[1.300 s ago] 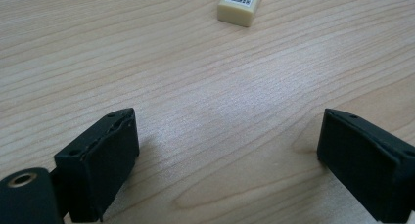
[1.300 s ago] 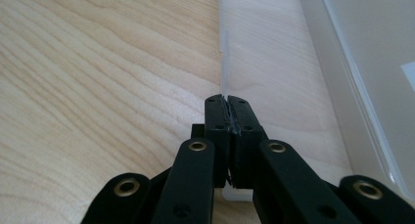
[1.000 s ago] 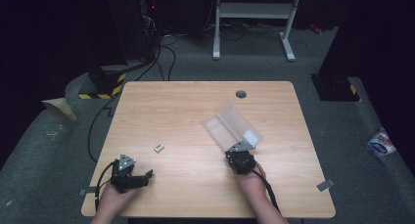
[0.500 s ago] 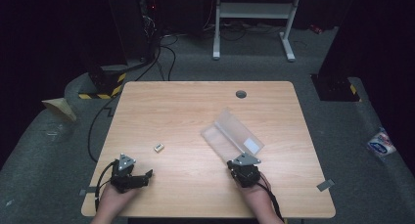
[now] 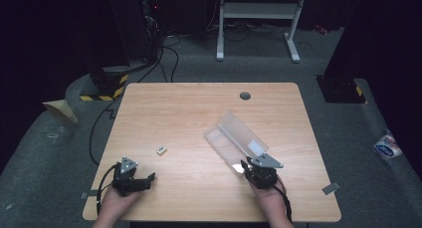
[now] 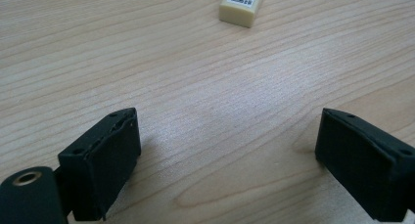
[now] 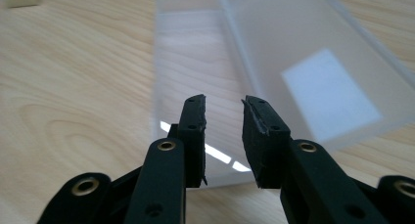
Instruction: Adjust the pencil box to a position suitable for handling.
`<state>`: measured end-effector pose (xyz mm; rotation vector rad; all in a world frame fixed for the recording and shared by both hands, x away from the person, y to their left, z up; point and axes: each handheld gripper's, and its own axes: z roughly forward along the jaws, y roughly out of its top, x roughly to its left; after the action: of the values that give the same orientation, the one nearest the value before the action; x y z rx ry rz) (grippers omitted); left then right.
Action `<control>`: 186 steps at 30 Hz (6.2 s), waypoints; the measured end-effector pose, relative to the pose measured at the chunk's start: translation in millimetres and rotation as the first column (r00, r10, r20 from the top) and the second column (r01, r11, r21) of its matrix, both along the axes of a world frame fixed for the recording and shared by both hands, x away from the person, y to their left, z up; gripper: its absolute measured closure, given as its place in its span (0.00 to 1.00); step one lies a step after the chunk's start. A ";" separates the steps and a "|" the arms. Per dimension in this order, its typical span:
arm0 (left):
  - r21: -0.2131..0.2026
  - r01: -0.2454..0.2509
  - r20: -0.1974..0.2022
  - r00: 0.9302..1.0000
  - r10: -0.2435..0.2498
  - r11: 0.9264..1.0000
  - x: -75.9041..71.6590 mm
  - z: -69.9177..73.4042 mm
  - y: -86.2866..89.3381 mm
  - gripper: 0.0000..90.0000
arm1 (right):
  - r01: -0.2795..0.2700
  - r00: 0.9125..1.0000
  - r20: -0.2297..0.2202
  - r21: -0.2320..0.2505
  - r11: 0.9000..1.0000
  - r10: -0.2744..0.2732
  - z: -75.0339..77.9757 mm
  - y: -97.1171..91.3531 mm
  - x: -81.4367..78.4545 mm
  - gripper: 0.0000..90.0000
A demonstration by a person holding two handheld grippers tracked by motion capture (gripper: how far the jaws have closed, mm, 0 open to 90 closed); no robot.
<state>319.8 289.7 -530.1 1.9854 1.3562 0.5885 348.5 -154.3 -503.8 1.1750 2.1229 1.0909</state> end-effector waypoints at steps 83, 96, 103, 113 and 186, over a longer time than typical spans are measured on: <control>0.000 0.000 0.003 1.000 0.000 1.000 -0.2 0.2 0.8 0.12 | 0.146 0.980 -0.135 0.012 0.989 -0.143 -14.5 -51.0 32.3 0.82; 0.002 0.004 0.001 1.000 -0.004 1.000 -0.1 0.3 1.1 0.12 | 0.095 0.986 -0.138 0.014 0.995 -0.092 -15.2 -30.4 33.6 0.83; -0.001 0.004 -0.001 1.000 -0.004 1.000 -0.1 0.3 0.8 0.12 | 0.055 0.989 -0.135 0.007 0.998 -0.054 -15.1 -14.9 29.8 0.83; 0.000 0.005 -0.001 1.000 -0.005 1.000 0.0 0.3 0.8 0.12 | 0.000 0.992 -0.126 -0.015 1.000 -0.002 -14.3 3.5 22.9 0.82; 0.019 -0.020 -0.026 0.999 0.021 1.000 3.0 -0.3 -2.2 0.01 | 0.249 0.951 -0.166 -0.087 0.965 -0.260 -20.5 -103.5 25.1 0.10</control>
<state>322.9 287.5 -530.4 2.0029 1.3933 0.5884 373.6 -257.8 -524.4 1.5137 2.0437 0.8230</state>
